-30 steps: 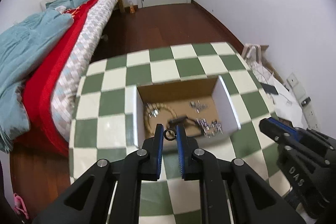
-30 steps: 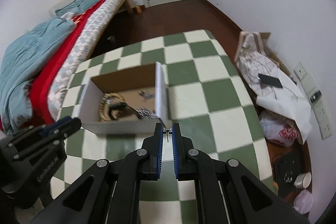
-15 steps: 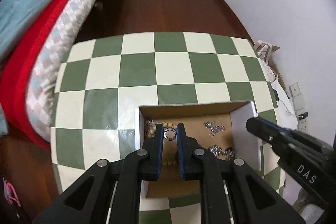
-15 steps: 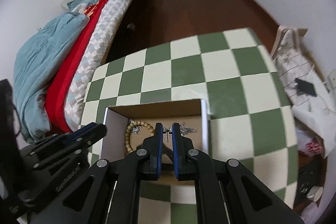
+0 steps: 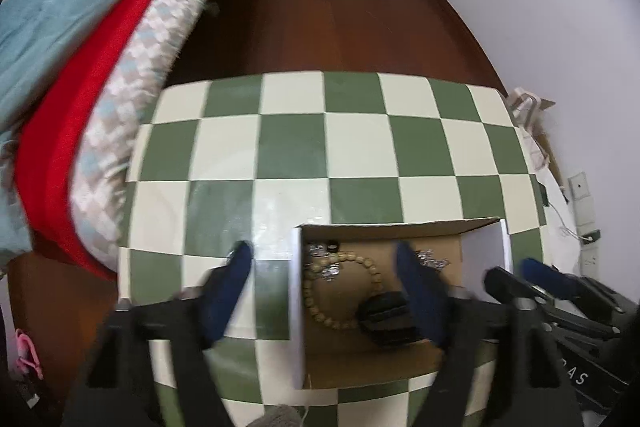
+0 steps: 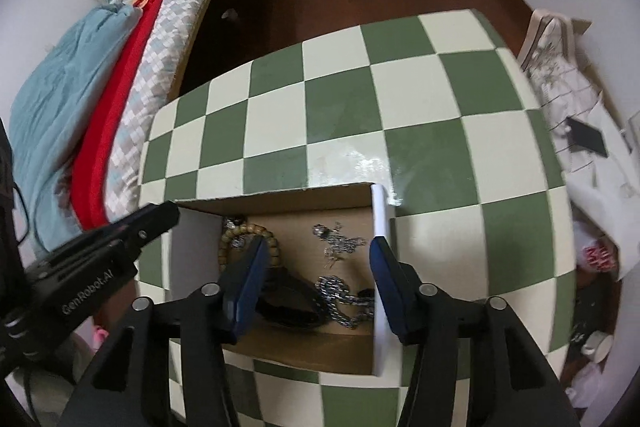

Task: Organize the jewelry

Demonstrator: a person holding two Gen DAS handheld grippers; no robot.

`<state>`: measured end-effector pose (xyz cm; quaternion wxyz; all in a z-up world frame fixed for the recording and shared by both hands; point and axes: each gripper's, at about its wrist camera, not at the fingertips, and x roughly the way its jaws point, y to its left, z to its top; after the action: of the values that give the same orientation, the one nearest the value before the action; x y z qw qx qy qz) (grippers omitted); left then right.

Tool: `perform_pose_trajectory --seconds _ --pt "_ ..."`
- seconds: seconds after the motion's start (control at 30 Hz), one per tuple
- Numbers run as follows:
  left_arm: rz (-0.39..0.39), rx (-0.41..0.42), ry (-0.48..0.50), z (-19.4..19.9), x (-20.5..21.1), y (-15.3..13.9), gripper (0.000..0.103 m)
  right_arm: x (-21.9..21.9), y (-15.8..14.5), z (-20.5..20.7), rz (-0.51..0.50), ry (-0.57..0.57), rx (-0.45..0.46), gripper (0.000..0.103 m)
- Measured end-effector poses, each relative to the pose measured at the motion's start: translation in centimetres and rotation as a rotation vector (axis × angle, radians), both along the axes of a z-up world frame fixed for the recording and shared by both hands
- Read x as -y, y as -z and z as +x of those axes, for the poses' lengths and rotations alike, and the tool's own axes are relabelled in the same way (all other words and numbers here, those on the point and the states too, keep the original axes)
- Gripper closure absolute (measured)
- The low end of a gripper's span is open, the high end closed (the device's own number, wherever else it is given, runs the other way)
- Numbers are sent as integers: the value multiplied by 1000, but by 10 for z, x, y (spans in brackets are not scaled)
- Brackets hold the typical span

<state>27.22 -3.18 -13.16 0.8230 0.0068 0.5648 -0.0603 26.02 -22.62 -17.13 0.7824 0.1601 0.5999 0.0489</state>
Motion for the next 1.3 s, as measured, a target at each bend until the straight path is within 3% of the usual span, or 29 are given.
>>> perform_pose_trajectory --seconds 0.07,0.1,0.13,0.2,0.33,0.6,0.9,1.3 --pt "33 17 -3 -9 -3 -2 12 0 -4 -5 -41 -1 -1 46" --pt "49 21 -7 -15 -5 -2 3 0 -6 -9 -77 -4 0 38" --pt "63 31 -13 -21 -8 -3 0 -1 -9 -13 -121 -7 1 26" --pt "82 55 -24 -34 -12 -5 0 -2 -13 -24 -194 -12 6 14" --pt "108 81 -43 -60 -21 -7 0 -5 -19 -49 -282 -17 15 3" --pt "101 130 -52 -102 -30 -35 0 -11 -46 -95 -334 -3 67 0" --pt "79 248 -43 -162 -36 -94 0 -15 -104 -152 -360 24 174 0" --pt "20 315 -18 -227 -43 -148 0 -20 -165 -241 -369 46 266 0"
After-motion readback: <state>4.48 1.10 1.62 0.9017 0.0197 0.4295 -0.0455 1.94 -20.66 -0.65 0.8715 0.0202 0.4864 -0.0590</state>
